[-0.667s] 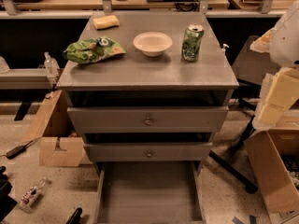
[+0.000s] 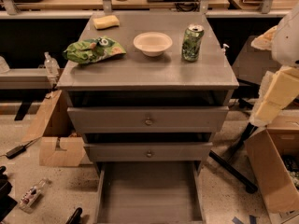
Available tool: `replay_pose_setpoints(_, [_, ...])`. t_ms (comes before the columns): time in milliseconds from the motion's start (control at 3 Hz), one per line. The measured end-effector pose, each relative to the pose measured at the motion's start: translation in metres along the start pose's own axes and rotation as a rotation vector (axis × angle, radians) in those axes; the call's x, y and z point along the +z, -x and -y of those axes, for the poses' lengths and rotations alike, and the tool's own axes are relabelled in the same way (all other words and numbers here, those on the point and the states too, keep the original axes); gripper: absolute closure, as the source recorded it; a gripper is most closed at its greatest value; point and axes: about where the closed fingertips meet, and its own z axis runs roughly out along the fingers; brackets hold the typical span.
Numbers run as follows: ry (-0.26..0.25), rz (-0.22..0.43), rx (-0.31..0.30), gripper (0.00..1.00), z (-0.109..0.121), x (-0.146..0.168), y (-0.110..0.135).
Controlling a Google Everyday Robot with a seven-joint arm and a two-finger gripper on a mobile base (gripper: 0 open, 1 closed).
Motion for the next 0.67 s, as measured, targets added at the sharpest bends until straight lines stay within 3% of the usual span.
replay_pose_setpoints(333, [-0.078, 0.175, 0.062, 0.00, 0.026, 0.011, -0.015])
replay_pose_setpoints(667, [-0.191, 0.377, 0.105, 0.00, 0.070, 0.019, -0.024])
